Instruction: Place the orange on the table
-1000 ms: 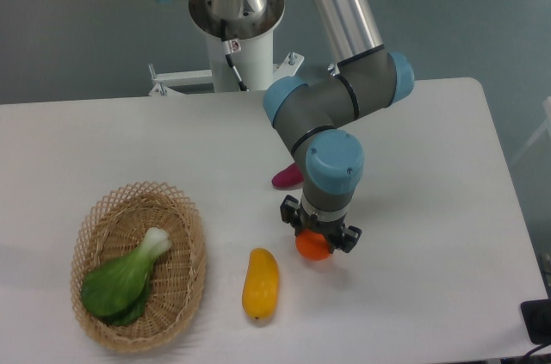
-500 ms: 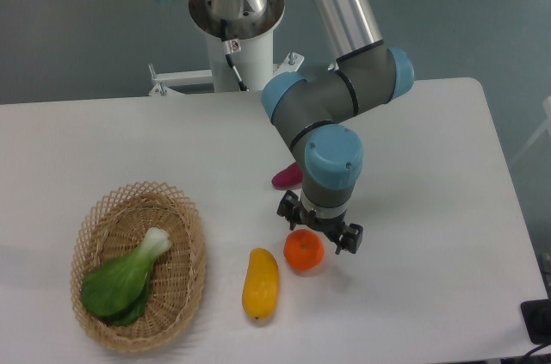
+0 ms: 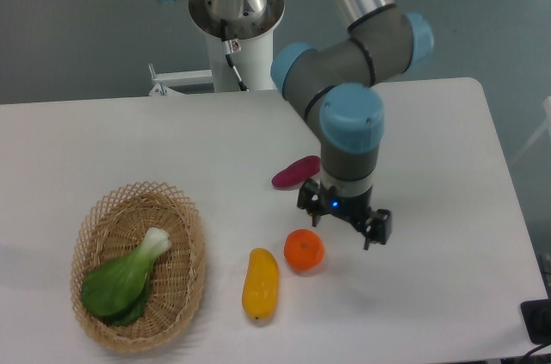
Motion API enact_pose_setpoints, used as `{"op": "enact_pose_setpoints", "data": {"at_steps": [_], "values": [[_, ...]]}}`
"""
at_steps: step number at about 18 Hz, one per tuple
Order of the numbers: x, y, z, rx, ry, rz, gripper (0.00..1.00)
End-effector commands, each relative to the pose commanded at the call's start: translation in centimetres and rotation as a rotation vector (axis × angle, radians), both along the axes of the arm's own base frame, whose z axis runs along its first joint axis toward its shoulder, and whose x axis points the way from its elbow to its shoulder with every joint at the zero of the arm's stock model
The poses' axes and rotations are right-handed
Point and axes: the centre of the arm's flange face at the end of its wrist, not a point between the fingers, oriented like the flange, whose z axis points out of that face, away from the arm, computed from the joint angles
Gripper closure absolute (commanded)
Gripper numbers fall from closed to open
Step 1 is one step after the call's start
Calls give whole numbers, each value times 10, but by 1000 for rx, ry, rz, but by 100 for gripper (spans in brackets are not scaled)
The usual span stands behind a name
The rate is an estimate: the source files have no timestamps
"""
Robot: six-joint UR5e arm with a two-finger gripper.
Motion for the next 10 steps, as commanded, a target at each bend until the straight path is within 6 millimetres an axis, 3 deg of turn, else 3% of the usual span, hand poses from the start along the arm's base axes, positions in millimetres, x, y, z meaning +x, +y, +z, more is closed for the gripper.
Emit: {"op": "enact_pose_setpoints", "data": {"at_steps": [5,10], "values": [[-12,-41,38,-28,22,-79,0],[-19,-55,45,-42,23,-103,0]]}}
